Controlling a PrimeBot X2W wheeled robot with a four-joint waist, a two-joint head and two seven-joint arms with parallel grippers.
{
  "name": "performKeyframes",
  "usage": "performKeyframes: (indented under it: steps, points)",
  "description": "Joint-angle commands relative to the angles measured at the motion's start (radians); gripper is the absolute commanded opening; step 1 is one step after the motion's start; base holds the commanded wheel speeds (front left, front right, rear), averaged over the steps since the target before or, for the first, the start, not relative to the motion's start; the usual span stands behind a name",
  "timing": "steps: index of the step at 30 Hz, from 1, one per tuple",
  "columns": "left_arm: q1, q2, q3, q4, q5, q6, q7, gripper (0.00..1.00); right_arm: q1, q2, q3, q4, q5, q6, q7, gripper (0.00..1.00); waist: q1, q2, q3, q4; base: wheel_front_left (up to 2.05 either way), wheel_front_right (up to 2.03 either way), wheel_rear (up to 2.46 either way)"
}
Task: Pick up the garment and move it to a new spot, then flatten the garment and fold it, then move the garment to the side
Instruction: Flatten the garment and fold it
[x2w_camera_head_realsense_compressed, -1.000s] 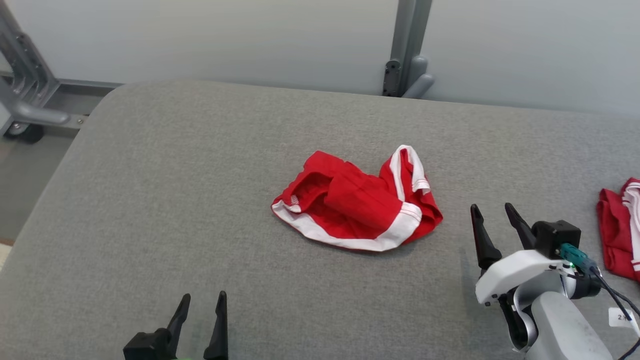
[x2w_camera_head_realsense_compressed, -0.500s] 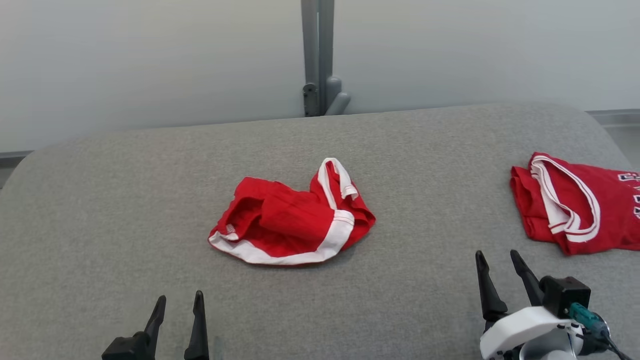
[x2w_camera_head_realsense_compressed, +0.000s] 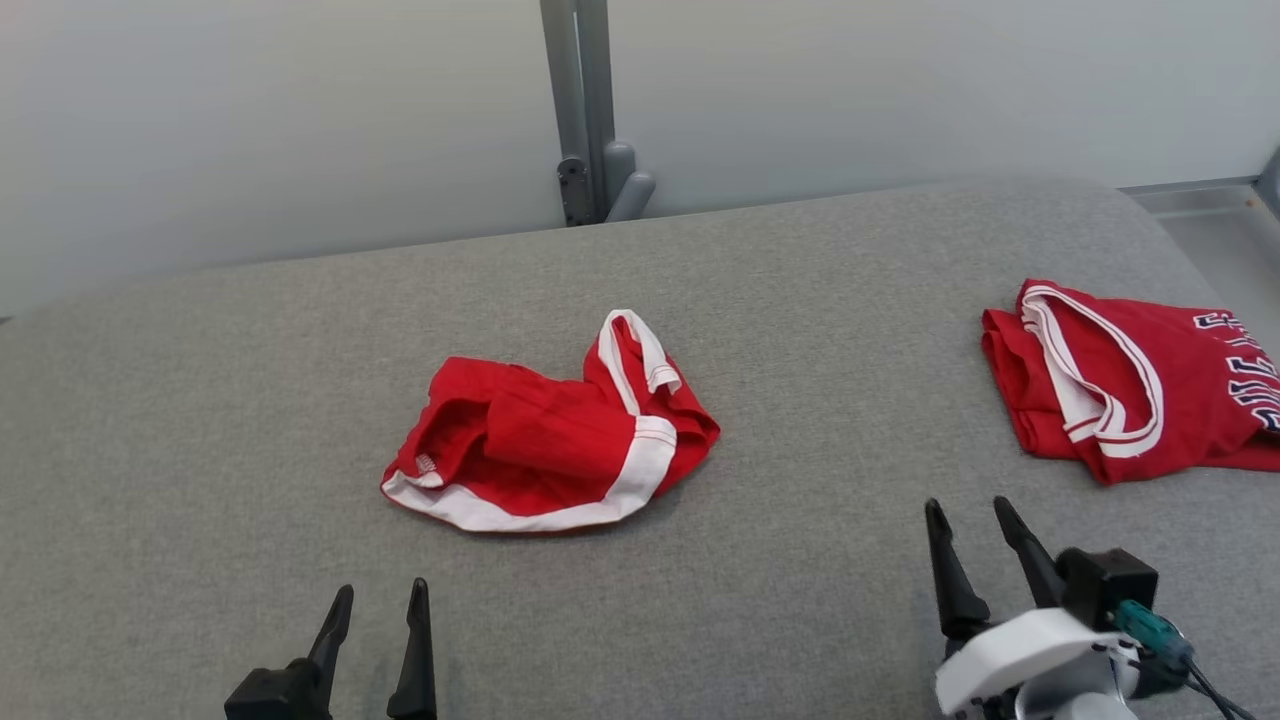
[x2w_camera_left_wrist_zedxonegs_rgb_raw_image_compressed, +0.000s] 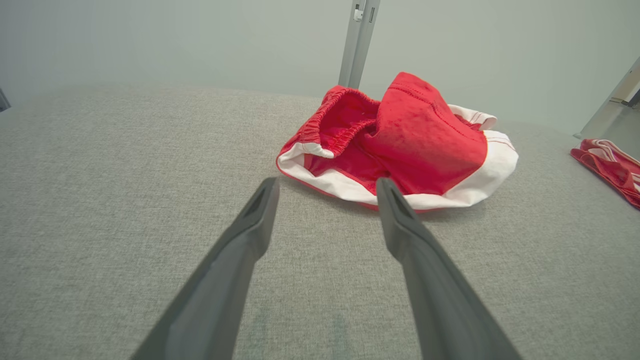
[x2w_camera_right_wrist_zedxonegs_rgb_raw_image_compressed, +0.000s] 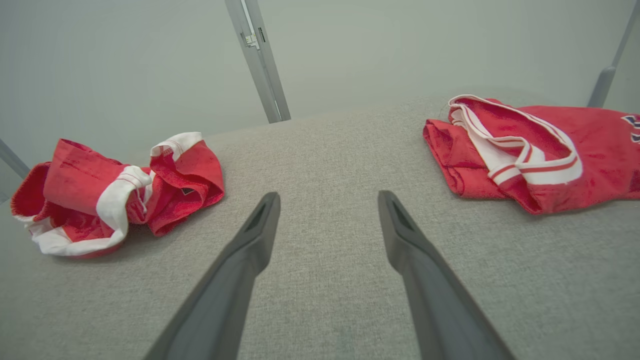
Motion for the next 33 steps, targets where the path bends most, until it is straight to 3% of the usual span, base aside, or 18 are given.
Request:
performKeyframes:
  steps: [1, 14, 21, 25, 33]
  points:
    - [-0.017, 0.003, 0.000, -0.004, 0.004, -0.002, 0.000, 1.00, -0.028, 0.000, 0.019, 0.004, 0.004, -0.001, -0.003, 1.00, 0.0000, 0.0073, 0.024, 0.037, 0.00, 0.00, 0.00]
    - [-0.093, 0.003, -0.090, -0.005, -0.019, -0.011, 0.000, 1.00, -0.413, -0.039, 0.289, 0.152, 0.046, -0.001, -0.003, 1.00, 0.0000, 0.0073, 0.147, 0.252, 0.00, 0.00, 0.00]
    - [-0.104, 0.003, -0.104, -0.009, -0.031, -0.002, 0.000, 1.00, -0.530, -0.054, 0.411, 0.246, 0.082, -0.001, -0.003, 1.00, 0.0000, 0.0073, 0.163, 0.313, 0.00, 0.00, 0.00]
    - [-0.106, 0.003, -0.110, -0.014, -0.037, 0.001, 0.000, 1.00, -0.564, -0.064, 0.410, 0.299, 0.088, -0.001, -0.003, 1.00, 0.0000, 0.0073, 0.171, 0.330, 0.00, 0.00, 0.00]
    - [-0.119, 0.003, -0.117, -0.021, -0.045, 0.005, 0.000, 1.00, -0.585, -0.101, 0.273, 0.399, 0.013, -0.001, -0.003, 1.00, 0.0000, 0.0073, 0.203, 0.332, 0.00, 0.00, 0.00]
